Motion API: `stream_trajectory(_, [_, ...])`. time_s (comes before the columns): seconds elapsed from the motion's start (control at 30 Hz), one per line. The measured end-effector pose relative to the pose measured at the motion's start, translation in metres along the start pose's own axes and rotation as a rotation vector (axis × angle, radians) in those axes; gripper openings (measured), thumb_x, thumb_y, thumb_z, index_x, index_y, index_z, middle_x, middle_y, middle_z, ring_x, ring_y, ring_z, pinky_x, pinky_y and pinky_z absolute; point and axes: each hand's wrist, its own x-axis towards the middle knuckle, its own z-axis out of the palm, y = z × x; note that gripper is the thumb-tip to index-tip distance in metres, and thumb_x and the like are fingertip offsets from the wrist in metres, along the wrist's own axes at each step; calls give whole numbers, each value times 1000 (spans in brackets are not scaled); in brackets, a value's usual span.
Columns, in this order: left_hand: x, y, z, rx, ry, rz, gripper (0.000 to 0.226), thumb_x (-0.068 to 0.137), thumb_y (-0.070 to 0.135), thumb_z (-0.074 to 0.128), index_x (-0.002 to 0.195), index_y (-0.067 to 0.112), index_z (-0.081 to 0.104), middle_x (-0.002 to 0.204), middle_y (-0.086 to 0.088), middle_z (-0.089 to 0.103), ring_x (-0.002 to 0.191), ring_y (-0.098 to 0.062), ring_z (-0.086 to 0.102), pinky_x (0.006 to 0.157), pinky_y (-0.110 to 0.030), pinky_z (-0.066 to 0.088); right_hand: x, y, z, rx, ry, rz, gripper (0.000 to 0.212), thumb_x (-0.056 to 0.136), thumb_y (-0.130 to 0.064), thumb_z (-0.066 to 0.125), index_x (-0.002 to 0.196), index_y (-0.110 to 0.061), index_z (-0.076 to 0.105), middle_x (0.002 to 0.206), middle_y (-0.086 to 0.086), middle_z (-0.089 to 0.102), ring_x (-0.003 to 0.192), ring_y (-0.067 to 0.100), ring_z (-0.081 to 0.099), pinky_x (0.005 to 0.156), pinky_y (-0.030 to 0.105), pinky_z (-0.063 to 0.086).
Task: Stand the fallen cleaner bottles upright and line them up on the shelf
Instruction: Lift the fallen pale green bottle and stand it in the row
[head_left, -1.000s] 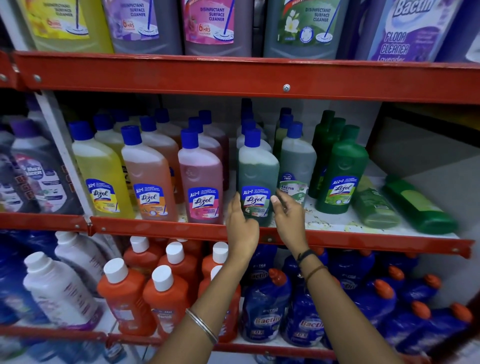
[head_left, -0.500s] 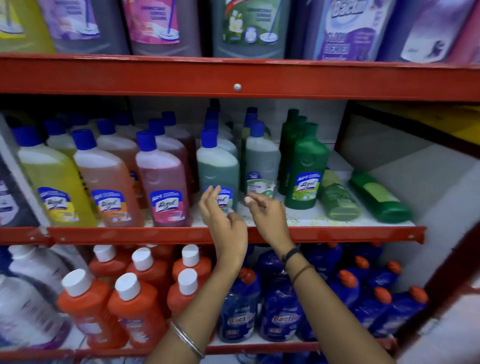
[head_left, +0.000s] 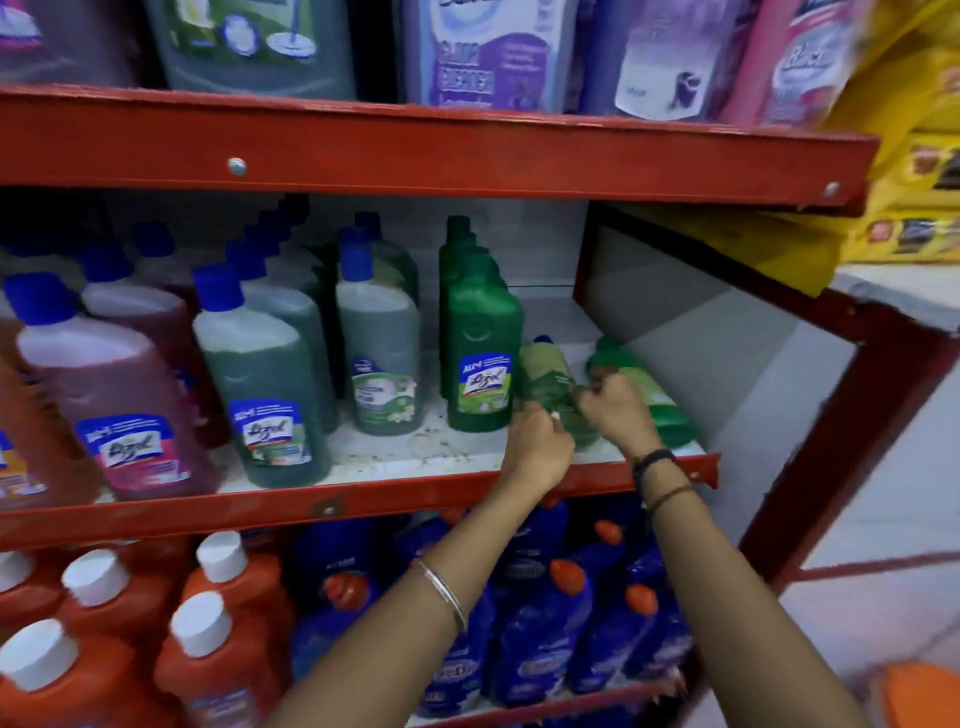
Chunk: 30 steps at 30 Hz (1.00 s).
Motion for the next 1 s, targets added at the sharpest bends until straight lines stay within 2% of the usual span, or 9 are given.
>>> stream_trajectory(0.1, [17, 1, 17, 25, -12, -84, 35, 84, 7, 40, 111, -12, 51, 116, -32, 54, 107, -44, 54, 92, -45, 47, 19, 7, 7, -65, -98, 74, 30, 84, -17, 57, 105, 5, 59, 111, 24, 64, 101, 37, 60, 72, 29, 40])
stream_trajectory(0.17, [27, 1, 21, 10, -16, -166, 37, 84, 10, 42, 113, -8, 53, 119, -30, 56, 109, -42, 54, 91, -41, 46, 27, 10, 13, -57, -120, 134, 35, 88, -19, 56, 111, 7, 54, 118, 26, 60, 106, 38, 58, 72, 29, 39])
stream_trajectory(0.37, [34, 0, 15, -300, 10, -247, 31, 80, -3, 47, 109, 2, 55, 106, -18, 62, 99, -29, 59, 78, -28, 45, 36, 15, 25, 83, -63, 255, 22, 90, -17, 54, 97, 4, 54, 105, 22, 62, 109, 39, 58, 77, 35, 45])
stream_trajectory(0.43, [30, -2, 14, -383, 14, -240, 26, 79, -3, 54, 102, 10, 55, 99, -14, 63, 93, -27, 59, 78, -29, 48, 32, 22, 29, 140, -7, 241, 33, 84, -23, 59, 105, 2, 55, 113, 26, 60, 107, 39, 59, 81, 37, 49])
stream_trajectory(0.6, [20, -1, 10, -515, 28, -114, 38, 75, -2, 64, 93, 29, 52, 103, -3, 66, 101, -23, 62, 93, -39, 52, 23, 26, 20, 245, 105, 95, 57, 63, -48, 58, 102, -7, 65, 101, 21, 67, 96, 36, 64, 86, 46, 54])
stream_trajectory(0.7, [4, 3, -1, -593, -3, -45, 53, 76, -15, 60, 100, 29, 45, 95, 14, 57, 91, -6, 58, 80, -17, 52, 10, 27, 16, 315, 113, 48, 69, 55, -57, 57, 109, -15, 61, 105, 16, 65, 96, 33, 65, 88, 47, 54])
stream_trajectory(0.83, [-20, -3, -17, -625, -2, 14, 75, 71, -22, 58, 136, 8, 34, 121, -6, 58, 107, -15, 56, 84, -21, 51, -28, 18, 14, 387, 128, -19, 69, 57, -52, 62, 116, -17, 57, 112, 15, 63, 101, 28, 64, 91, 47, 53])
stream_trajectory(0.93, [-36, -11, -32, -611, 49, 26, 79, 68, -25, 58, 136, 7, 36, 121, -8, 59, 102, -11, 58, 78, -15, 53, -61, -2, 15, 474, 130, -64, 42, 64, -35, 69, 104, -30, 55, 116, 15, 60, 103, 25, 62, 92, 46, 52])
stream_trajectory(1.0, [-45, -18, -44, -611, 78, 48, 81, 66, -28, 57, 135, 9, 35, 119, -4, 57, 99, -7, 57, 70, -11, 53, -77, -14, 19, 534, 86, -94, 39, 74, -17, 71, 105, -29, 50, 122, 15, 57, 106, 23, 60, 92, 42, 53])
